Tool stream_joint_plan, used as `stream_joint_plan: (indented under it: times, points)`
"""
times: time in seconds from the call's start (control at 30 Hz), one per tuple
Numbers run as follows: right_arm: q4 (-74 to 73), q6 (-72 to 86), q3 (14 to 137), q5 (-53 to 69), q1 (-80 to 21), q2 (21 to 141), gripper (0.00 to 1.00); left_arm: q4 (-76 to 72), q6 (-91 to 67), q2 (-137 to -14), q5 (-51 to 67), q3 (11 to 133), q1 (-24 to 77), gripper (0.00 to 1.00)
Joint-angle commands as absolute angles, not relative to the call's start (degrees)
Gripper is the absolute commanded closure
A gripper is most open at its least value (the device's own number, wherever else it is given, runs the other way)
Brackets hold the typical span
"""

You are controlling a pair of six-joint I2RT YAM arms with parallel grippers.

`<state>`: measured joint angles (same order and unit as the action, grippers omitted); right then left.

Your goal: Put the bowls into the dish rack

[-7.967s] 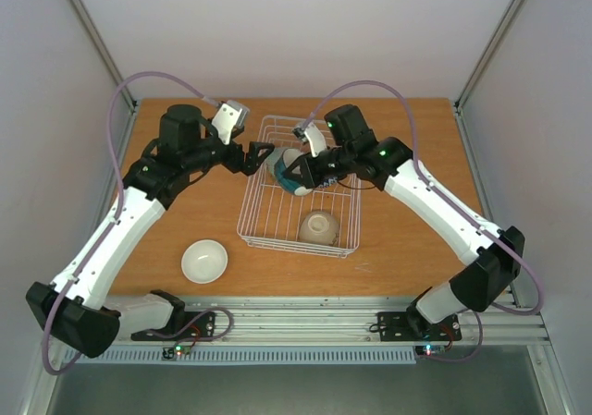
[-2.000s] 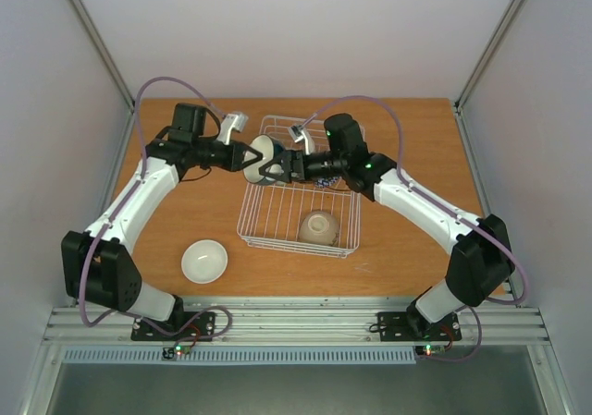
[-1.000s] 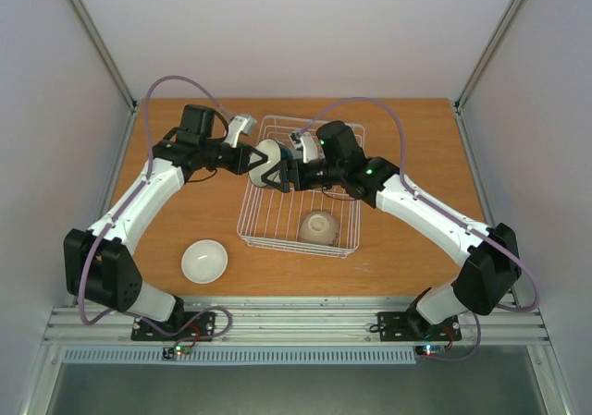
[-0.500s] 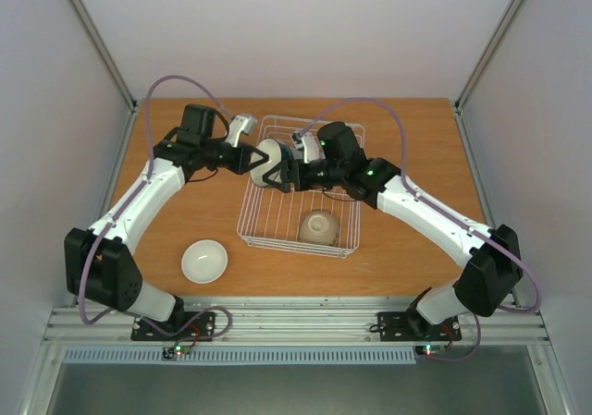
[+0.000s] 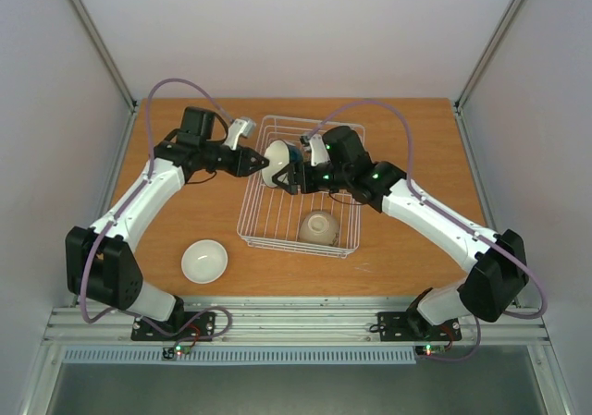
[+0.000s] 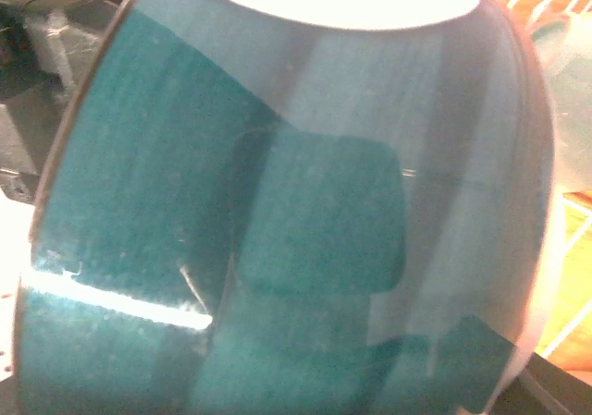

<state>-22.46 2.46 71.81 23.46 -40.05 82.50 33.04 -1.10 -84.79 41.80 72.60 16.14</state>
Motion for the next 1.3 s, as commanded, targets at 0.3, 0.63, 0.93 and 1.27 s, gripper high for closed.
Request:
stream_joint_plan:
  times: [0.3,0.63,0.93,1.27]
  points:
    - [-22.67,-2.66,71.43,21.16,-39.77,80.27,0.99,32.35,-0.65,-83.0,43.15,71.61,15.85,0.45]
    - [-37.43,-9.52,75.76,8.17,-44.6,82.22,0.99,30.9,-0.1,-75.77,36.8,70.75,15.82,0.37]
    - [-50.2,-14.85,85.97,-13.93,-53.54,91.58,0.99,31.02,-0.09,-71.79,32.95,70.51,15.75,0.36]
    - [-55.67,-16.64,90.76,-27.8,-56.26,100.89,0.99,31.03,1.84,-70.97,32.45,69.92,15.65,0.35]
